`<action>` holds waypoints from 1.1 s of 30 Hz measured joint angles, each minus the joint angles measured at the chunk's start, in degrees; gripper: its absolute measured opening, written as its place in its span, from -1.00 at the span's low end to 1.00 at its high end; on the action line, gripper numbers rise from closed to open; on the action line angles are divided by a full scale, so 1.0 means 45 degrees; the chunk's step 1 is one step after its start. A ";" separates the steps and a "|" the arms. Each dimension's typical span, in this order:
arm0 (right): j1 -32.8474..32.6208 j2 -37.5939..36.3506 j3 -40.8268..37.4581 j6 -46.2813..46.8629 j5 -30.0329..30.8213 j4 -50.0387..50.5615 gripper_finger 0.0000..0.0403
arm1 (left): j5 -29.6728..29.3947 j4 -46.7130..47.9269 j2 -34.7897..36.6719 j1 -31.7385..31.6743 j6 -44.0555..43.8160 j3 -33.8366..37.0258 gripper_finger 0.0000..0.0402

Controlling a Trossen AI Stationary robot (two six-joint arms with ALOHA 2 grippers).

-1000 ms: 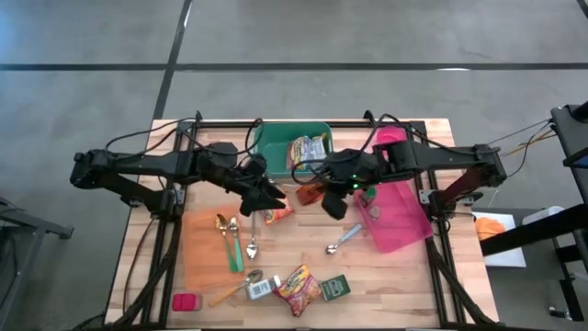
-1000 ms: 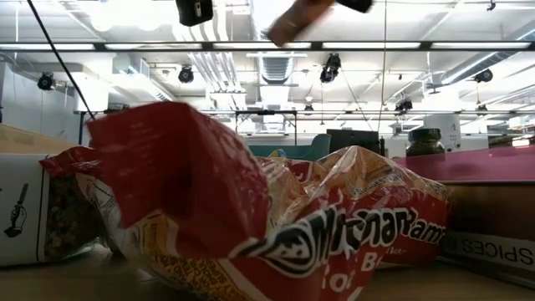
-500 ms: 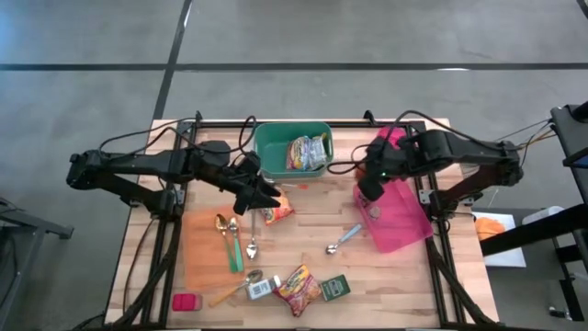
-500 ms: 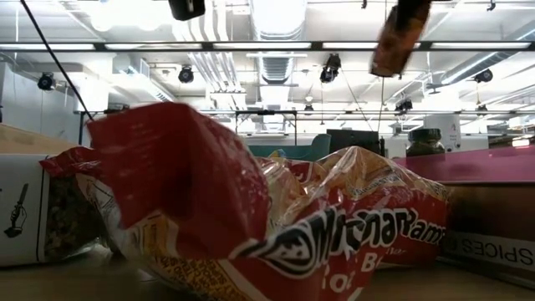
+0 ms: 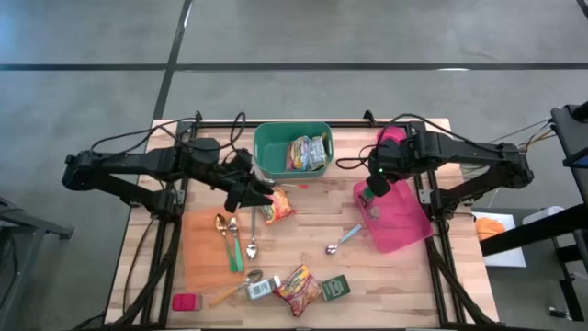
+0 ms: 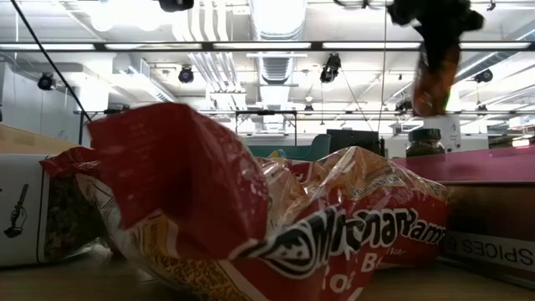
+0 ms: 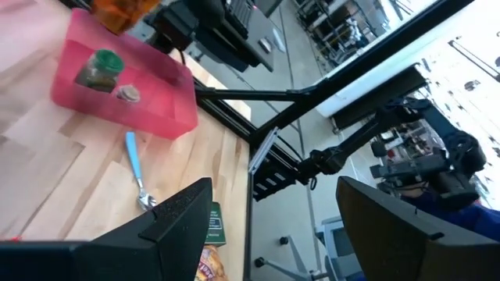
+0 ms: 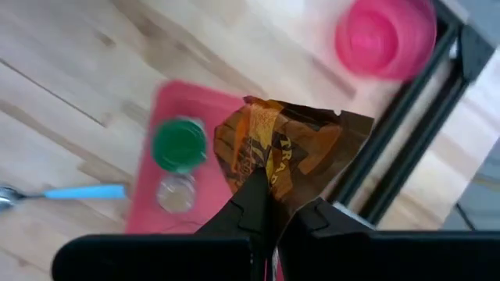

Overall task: Pick & Place Food Item
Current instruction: Put the orange spice pack into the pink bin

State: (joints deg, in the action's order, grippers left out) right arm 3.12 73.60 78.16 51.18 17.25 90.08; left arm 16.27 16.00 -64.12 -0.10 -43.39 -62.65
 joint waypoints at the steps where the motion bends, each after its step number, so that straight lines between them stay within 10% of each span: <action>1: 0.0051 -0.0171 -0.0399 0.0141 -0.0154 -0.0017 -0.96 | -0.0135 0.0231 0.0150 0.0002 0.0002 0.0000 0.38; 17: 0.0092 -0.0915 -0.4738 0.0826 -0.0796 -0.3098 -0.96 | -0.1519 0.1386 0.0846 0.0003 -0.0026 0.0015 0.38; 33: 0.0095 0.1471 -0.4564 -0.1025 -0.0123 -0.3987 -0.96 | -0.1528 0.1503 0.0812 0.0000 -0.0035 0.0019 0.38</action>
State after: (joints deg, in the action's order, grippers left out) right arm 3.55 80.22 57.63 46.57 16.70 72.14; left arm 9.39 22.76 -60.47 -0.10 -43.55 -62.57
